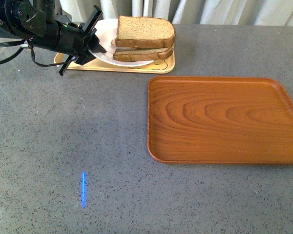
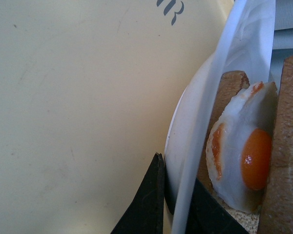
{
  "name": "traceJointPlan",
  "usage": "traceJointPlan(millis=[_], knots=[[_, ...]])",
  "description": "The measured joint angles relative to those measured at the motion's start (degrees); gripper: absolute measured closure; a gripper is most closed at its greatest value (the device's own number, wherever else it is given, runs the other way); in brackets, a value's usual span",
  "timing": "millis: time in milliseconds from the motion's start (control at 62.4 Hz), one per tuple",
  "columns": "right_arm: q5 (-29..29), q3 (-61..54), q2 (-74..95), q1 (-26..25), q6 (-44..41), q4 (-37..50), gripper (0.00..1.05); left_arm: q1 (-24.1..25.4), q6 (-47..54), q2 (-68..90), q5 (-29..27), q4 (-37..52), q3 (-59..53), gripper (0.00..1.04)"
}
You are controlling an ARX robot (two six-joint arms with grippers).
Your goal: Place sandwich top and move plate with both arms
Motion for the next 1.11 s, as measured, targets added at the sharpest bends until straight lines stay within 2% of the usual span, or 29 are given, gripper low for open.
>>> traceJointPlan(millis=[208, 801, 1106], knots=[[-0.02, 0.00, 0.00, 0.00, 0.02, 0.00, 0.09, 0.33, -0.55, 1.31, 0.13, -1.57, 2.47, 1.00], [-0.02, 0.00, 0.00, 0.00, 0.02, 0.00, 0.09, 3.41, -1.14, 0.13, 0.63, 0.76, 1.86, 0.08], [-0.02, 0.00, 0.00, 0.00, 0.02, 0.00, 0.09, 6.84, -2.56, -1.38, 0.33, 3.41, -0.50, 0.09]])
